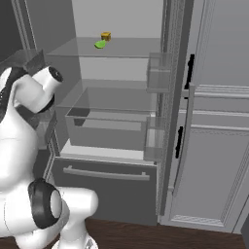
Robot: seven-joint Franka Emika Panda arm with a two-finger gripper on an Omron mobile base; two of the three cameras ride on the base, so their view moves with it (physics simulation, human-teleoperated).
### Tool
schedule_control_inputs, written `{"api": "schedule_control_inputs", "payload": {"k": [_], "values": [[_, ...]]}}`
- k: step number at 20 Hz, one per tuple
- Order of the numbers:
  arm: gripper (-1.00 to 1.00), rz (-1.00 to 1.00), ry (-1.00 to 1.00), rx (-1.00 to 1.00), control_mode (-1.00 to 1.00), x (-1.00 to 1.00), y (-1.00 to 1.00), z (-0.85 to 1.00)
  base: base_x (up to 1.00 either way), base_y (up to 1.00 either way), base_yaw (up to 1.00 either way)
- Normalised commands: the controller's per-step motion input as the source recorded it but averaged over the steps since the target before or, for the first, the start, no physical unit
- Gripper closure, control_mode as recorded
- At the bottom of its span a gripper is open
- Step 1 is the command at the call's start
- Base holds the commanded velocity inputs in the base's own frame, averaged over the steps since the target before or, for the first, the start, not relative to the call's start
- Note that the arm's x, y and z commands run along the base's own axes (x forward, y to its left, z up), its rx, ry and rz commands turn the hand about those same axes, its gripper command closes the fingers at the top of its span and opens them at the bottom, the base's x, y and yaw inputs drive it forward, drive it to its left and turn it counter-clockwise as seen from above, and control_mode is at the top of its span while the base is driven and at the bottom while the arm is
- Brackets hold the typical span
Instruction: Grab a lemon wedge from the fridge and one ice cube from the ice bowl, and put them in the glass of lemonade.
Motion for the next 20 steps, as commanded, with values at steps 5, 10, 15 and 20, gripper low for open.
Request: {"api": "schedule_control_inputs", "payload": {"k": [5, 10, 15, 20], "values": [[-1.0, 0.0, -0.2, 0.0, -1.0, -0.92, 0.2, 0.31, 0.0, 0.0, 0.0], [-1.0, -0.05, -0.16, 0.08, -1.0, -0.5, -0.35, 0.57, 0.0, 0.0, 0.0], [-1.0, -0.16, -0.05, 0.3, -1.0, 0.02, -0.82, 1.0, 0.0, 0.0, 0.0], [-1.0, -0.12, 0.0, 0.24, -1.0, 0.29, -0.66, 0.87, 0.0, 0.0, 0.0]]}}
